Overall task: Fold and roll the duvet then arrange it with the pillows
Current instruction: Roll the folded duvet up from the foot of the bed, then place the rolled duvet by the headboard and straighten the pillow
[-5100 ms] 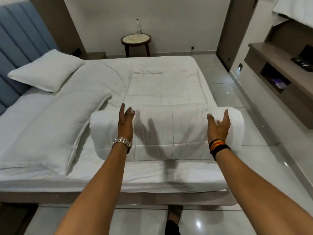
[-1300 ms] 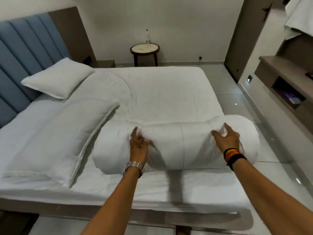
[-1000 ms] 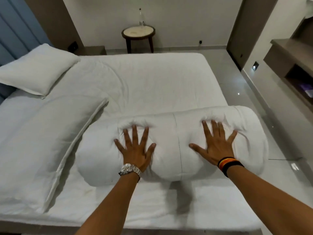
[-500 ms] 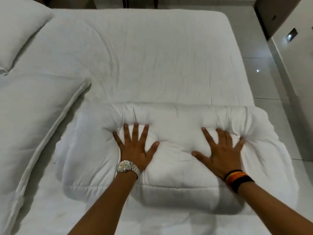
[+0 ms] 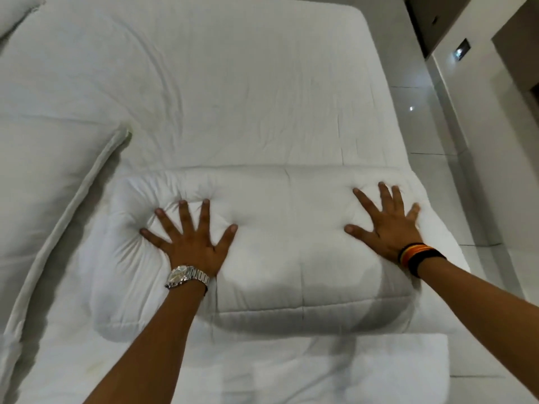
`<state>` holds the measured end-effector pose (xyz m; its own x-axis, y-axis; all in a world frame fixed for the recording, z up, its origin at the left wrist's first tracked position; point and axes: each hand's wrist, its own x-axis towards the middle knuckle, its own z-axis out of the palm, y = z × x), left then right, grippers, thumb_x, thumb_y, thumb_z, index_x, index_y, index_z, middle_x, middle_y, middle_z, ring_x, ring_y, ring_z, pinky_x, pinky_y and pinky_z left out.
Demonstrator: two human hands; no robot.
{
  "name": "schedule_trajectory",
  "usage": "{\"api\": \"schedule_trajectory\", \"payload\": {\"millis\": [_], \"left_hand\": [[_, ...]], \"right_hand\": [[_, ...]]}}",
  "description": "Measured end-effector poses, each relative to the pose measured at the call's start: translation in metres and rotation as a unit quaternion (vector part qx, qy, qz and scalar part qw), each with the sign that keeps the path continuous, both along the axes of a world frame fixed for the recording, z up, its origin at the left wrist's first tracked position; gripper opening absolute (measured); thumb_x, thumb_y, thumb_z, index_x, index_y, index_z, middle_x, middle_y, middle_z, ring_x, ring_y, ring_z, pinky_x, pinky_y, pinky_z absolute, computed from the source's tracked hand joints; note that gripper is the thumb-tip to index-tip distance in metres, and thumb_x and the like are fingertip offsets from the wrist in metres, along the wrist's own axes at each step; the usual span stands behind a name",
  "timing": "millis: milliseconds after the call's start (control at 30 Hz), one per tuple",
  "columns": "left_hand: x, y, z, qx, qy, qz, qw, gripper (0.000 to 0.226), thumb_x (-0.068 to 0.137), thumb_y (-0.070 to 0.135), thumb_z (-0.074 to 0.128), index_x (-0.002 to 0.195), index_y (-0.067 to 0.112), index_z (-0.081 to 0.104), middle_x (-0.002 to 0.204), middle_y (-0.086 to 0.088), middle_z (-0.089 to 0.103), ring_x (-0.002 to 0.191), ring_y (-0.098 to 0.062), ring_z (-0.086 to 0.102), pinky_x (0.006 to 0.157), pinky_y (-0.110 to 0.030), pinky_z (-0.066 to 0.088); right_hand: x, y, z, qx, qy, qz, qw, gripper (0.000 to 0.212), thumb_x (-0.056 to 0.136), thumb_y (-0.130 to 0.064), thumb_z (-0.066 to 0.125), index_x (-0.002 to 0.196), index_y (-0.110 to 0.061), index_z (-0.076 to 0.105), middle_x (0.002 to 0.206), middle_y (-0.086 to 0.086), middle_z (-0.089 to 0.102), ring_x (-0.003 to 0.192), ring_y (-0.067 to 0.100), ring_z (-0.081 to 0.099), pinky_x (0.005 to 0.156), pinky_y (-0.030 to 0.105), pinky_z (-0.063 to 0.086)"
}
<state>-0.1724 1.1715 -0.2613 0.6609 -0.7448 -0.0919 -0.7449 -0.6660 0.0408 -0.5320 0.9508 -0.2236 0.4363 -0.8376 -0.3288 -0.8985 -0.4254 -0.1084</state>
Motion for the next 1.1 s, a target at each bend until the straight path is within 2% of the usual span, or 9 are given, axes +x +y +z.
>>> {"api": "schedule_trajectory", "payload": {"millis": [100,200,300,433,500,567,700,833,1100], "left_hand": [[-0.005,0.006,0.015,-0.012,0.005,0.003,1.000,0.091,0.084,0.091,0.021,0.161,0.041,0.018,0.171,-0.010,0.012,0.152,-0.050,-0.014,0.106,-0.083,-0.005],[-0.016,0.014,0.031,-0.036,0.009,0.028,0.999,0.086,0.088,0.087,0.020,0.161,0.040,0.023,0.171,-0.008,0.014,0.154,-0.046,-0.011,0.110,-0.079,-0.008],[-0.032,0.029,0.042,-0.145,0.031,0.072,0.986,0.072,0.094,0.073,0.032,0.154,0.035,0.043,0.168,-0.003,0.025,0.157,-0.036,0.001,0.115,-0.072,-0.008],[-0.096,0.053,0.046,-0.263,0.044,0.212,0.940,0.067,0.094,0.065,0.043,0.154,0.037,0.042,0.171,-0.003,0.016,0.158,-0.029,0.000,0.121,-0.065,-0.004],[-0.144,0.061,0.042,-0.296,0.118,0.334,0.887,0.070,0.092,0.071,0.046,0.156,0.049,0.028,0.172,0.004,-0.003,0.158,-0.026,-0.011,0.120,-0.067,-0.002],[-0.192,0.058,0.042,-0.332,0.256,0.456,0.785,0.083,0.085,0.075,0.058,0.153,0.061,0.014,0.170,0.009,-0.017,0.156,-0.027,-0.016,0.122,-0.065,0.002],[-0.262,0.028,0.035,-0.407,0.391,0.562,0.605,0.120,0.063,0.066,0.074,0.157,0.051,0.001,0.171,-0.002,-0.002,0.157,-0.023,0.006,0.123,-0.039,0.018],[-0.287,0.005,0.018,-0.461,0.378,0.545,0.590,0.142,0.040,0.087,0.079,0.154,0.055,0.000,0.157,0.020,0.017,0.144,-0.008,0.030,0.114,-0.028,0.027],[-0.287,0.005,0.029,-0.479,0.401,0.535,0.568,0.142,0.046,0.081,0.080,0.160,0.046,0.003,0.163,0.011,0.025,0.143,-0.010,0.035,0.111,-0.024,0.030]], "right_hand": [[0.021,-0.004,0.044,-0.044,-0.089,0.012,0.995,0.098,0.075,-0.097,0.033,0.158,-0.044,0.022,0.171,0.003,0.007,0.157,0.025,-0.003,0.117,0.070,-0.009],[0.082,-0.022,0.078,-0.021,-0.148,0.123,0.981,0.104,0.073,-0.094,0.047,0.157,-0.036,0.028,0.166,-0.001,0.026,0.155,0.022,0.019,0.123,0.061,0.005],[0.161,-0.043,0.087,0.155,-0.106,0.216,0.958,0.106,0.068,-0.092,0.058,0.157,-0.043,0.027,0.163,-0.009,0.032,0.150,0.016,0.030,0.123,0.043,0.024],[0.219,-0.065,0.054,0.242,0.003,0.239,0.940,0.118,0.054,-0.102,0.053,0.156,-0.054,0.020,0.167,-0.007,0.024,0.153,0.019,0.025,0.124,0.047,0.021],[0.224,-0.076,0.033,0.278,0.019,0.215,0.936,0.126,0.050,-0.105,0.050,0.158,-0.053,0.011,0.169,-0.006,0.020,0.154,0.020,0.023,0.125,0.048,0.018],[0.220,-0.085,0.012,0.300,0.023,0.204,0.932,0.128,0.051,-0.107,0.045,0.159,-0.051,0.005,0.169,-0.006,0.018,0.154,0.020,0.022,0.125,0.047,0.016],[0.205,-0.086,-0.030,0.336,0.016,0.204,0.919,0.114,0.061,-0.105,0.035,0.156,-0.056,-0.004,0.169,0.000,0.019,0.153,0.025,0.024,0.125,0.044,0.016],[0.199,-0.085,-0.056,0.352,-0.005,0.183,0.918,0.111,0.056,-0.109,0.028,0.152,-0.063,-0.005,0.169,0.000,0.022,0.152,0.027,0.026,0.125,0.048,0.017],[0.191,-0.072,-0.059,0.417,-0.062,0.088,0.903,0.122,0.060,-0.104,0.041,0.161,-0.042,0.012,0.165,-0.011,0.019,0.154,0.016,0.019,0.128,0.042,0.009]]}}
